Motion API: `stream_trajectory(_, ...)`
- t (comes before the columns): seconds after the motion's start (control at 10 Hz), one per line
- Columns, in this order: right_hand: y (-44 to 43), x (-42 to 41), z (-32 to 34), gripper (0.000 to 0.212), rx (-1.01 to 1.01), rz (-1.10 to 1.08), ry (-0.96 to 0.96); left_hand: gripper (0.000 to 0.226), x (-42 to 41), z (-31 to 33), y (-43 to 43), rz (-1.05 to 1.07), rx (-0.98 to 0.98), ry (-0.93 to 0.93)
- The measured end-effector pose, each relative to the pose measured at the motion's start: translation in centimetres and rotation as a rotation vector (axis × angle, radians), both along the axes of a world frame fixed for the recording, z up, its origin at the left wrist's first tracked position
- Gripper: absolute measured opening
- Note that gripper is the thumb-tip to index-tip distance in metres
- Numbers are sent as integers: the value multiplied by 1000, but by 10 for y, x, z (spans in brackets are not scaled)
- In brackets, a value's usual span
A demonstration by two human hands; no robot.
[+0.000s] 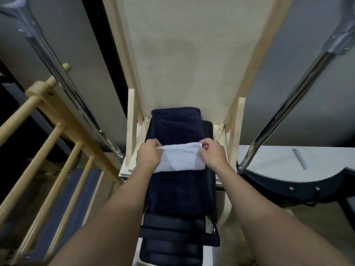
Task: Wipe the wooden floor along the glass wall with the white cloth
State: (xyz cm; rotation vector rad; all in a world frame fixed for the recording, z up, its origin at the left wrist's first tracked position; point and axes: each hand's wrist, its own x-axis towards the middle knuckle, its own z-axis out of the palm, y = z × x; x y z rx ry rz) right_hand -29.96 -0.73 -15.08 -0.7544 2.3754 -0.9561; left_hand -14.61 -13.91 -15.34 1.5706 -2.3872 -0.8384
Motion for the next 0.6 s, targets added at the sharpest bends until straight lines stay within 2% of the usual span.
stream_trajectory(0.1, -20, -5, -7, 40, 5, 118, 141, 23, -13, -12, -9, -123, -117, -60)
stream_trajectory(0.2, -7, 22, -41, 47, 311, 416, 193, 27, -5, -36, 6, -364, -48, -325)
stream_trajectory(0.3, 3, 39, -52, 59, 400, 423, 149, 35, 7, -41, 12, -419, -55, -353)
stream_trajectory(0.4, -3, 39, -15, 56, 324, 365, 119, 42, 10, -9, 6, -377, 122, -274)
stream_trajectory(0.5, -10, 35, 58, 33, -94, 142, 18, 25, -5, 63, -5, -314, 101, 87)
stream_trajectory(0.6, -2, 37, 150, 27, -496, 65, -187, 23, -13, 159, 3, -266, 218, 554)
